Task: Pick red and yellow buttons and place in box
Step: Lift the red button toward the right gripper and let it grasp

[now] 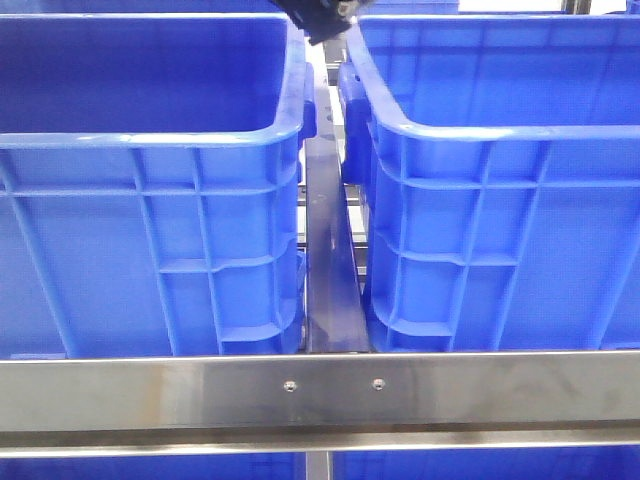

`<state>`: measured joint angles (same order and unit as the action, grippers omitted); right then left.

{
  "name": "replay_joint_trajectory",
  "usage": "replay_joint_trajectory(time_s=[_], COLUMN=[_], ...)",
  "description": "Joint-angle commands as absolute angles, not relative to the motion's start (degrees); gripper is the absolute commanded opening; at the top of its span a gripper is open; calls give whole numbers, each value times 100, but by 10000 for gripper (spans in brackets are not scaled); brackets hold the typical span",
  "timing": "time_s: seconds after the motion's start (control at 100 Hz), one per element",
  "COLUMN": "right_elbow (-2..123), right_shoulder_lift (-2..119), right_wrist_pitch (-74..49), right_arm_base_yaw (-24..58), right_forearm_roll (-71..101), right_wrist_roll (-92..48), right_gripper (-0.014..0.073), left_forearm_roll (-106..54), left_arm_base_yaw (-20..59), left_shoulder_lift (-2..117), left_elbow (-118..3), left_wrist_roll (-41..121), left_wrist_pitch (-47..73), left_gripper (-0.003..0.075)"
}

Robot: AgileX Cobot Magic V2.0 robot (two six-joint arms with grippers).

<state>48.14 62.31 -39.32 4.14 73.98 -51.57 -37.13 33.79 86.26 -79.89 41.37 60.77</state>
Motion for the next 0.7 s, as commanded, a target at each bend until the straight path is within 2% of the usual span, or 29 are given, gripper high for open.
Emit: replay_joint_trajectory(time_s=[0.0,0.28,0.69], right_elbow=[4968,4968,4968], right_shoulder_lift=[6146,6229,7205], right_wrist_pitch=[-4448,-5189,-5570], right_arm_base_yaw=[417,473,1234], right_forearm_roll=[8349,9280,9501], right_wrist_roll=[-5219,-5036,-4859], right_gripper=[625,622,622], left_forearm_roll=[-4049,-4049,-4049], left_arm_base_yaw=[3425,3425,3425], left_shoulder_lift=[8373,8373,8373], left_elbow=[-8170,-8170,-8170], left_wrist_roll=[4154,4154,4154], left_wrist_pitch=[5929,5929,5907], left_gripper=[127,127,127])
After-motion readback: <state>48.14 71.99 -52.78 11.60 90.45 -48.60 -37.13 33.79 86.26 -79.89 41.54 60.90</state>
